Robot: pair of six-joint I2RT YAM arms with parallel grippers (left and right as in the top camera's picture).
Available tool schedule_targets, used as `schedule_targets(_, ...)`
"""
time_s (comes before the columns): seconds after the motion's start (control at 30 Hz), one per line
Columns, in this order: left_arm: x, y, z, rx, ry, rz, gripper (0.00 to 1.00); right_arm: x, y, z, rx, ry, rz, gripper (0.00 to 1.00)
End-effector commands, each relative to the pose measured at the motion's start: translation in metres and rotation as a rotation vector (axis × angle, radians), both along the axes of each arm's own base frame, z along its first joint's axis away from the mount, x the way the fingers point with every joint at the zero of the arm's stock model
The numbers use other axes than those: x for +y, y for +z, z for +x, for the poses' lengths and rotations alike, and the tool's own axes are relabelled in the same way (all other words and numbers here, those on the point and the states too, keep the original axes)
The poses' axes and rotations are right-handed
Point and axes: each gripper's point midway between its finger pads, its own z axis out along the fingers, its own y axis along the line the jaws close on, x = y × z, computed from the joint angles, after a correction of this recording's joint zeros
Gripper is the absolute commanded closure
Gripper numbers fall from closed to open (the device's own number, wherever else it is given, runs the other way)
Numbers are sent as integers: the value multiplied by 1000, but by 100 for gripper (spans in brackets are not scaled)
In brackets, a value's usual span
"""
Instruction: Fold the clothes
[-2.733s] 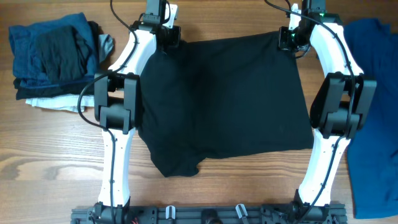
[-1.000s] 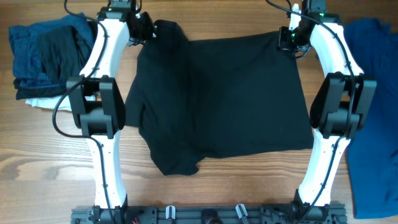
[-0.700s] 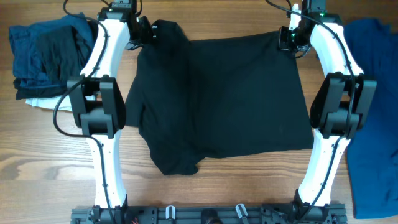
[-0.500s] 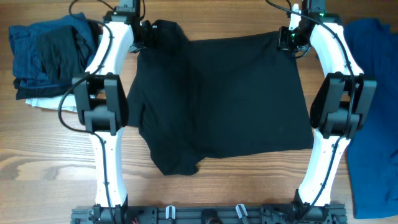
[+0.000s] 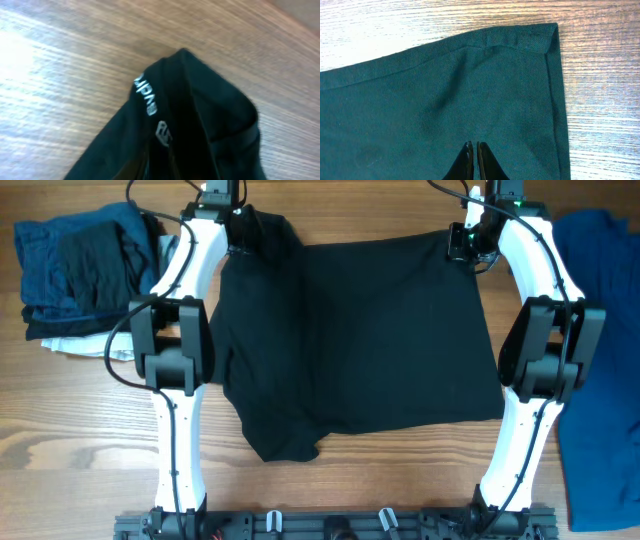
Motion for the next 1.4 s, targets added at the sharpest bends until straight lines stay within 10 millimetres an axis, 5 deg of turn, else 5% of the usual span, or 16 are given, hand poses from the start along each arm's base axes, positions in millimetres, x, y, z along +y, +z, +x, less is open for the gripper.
schedule_targets(0.0,-11,-30,3,15,-9,6,85,-3,10,2,-19,-16,-10,96)
schedule_targets(0.2,-29,-48,10,-7,-55,-61,82,-3,10,2,-20,-16,-11,96)
schedule_targets(0.43,-41,-33,28,-104,-89,-113,73,-6,16,14,-77,-15,-26,95)
schedule_targets(0.6,-53,-26,29,-121,-136,-177,66,-23,41,26,-161,-47,-61,89)
schedule_targets(0.8,-36,-6,35,-173,-181,-96,60,-34,86,19,-218,-51,-75,78)
schedule_targets(0.97,-5,56,36,-236,-171,-26,47,-41,118,-18,-159,-48,-103,63)
schedule_targets(1.13,33,146,3,-244,-95,25,1,-48,150,-60,-96,-125,-65,66)
schedule_targets(1.37,68,231,-86,-149,-7,109,0,-43,207,-122,-79,-164,-50,54)
